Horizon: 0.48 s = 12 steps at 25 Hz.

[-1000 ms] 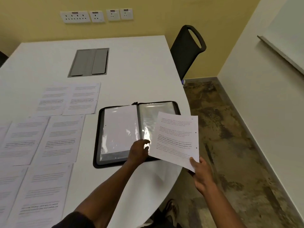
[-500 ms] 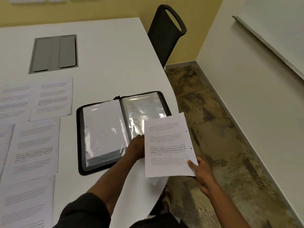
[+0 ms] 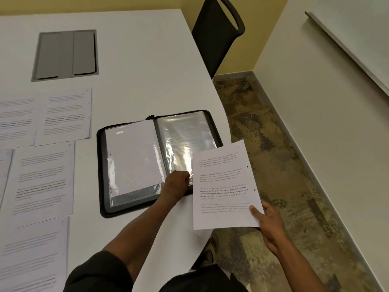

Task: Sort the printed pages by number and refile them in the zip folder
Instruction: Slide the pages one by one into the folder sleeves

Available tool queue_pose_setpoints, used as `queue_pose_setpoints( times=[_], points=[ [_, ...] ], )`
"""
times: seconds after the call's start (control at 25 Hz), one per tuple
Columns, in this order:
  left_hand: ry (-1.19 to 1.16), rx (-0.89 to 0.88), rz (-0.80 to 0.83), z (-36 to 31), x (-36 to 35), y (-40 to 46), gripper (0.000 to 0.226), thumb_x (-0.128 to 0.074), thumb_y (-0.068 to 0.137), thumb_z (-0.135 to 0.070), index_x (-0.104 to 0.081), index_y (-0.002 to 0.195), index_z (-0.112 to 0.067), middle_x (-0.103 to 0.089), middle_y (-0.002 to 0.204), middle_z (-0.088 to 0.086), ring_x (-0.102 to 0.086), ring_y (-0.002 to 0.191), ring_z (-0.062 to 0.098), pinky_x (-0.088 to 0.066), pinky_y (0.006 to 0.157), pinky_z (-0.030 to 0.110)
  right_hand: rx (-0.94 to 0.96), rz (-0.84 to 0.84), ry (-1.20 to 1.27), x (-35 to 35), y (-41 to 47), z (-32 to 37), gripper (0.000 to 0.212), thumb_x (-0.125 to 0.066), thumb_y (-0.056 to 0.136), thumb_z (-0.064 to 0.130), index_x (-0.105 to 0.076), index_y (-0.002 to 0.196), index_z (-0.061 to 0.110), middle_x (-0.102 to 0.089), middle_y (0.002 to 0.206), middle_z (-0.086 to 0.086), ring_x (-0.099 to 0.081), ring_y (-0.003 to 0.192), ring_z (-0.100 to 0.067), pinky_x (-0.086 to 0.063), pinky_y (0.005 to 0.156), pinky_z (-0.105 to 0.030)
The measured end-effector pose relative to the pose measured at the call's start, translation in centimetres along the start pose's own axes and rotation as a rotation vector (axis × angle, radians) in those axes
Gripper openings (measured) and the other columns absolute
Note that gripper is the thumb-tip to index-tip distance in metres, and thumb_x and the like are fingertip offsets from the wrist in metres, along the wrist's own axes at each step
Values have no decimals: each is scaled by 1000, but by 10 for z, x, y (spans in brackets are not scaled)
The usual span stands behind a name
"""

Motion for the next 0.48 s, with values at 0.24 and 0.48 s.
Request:
queue_pose_setpoints(
  times=[0.24, 0.48],
  points=[
    [-412, 199, -53, 11, 6, 8, 8, -79, 80, -22, -76, 73, -18, -69, 69, -7, -59, 65, 5, -37, 60, 15, 53, 0, -67, 10, -14, 1, 28, -63, 96, 7, -65, 122, 17, -73, 112, -1, -70, 103, -25, -57, 92, -50],
    [-356, 178, -38, 12, 9, 11, 8, -74, 86, -19, -79, 83, -14, -75, 81, -1, -60, 73, 7, -37, 69, 18, 121, -82, -223, 20, -44, -23, 24, -65, 96, 17, -66, 118, 27, -73, 110, 4, -70, 98, -19, -60, 83, -44]
  ],
)
Point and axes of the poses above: each hand's wrist, its own y-axis towards the middle knuckle, its own x-axis out of the back of the hand, z = x × y, the point moved 2 cm from there along y, towards the middle knuckle
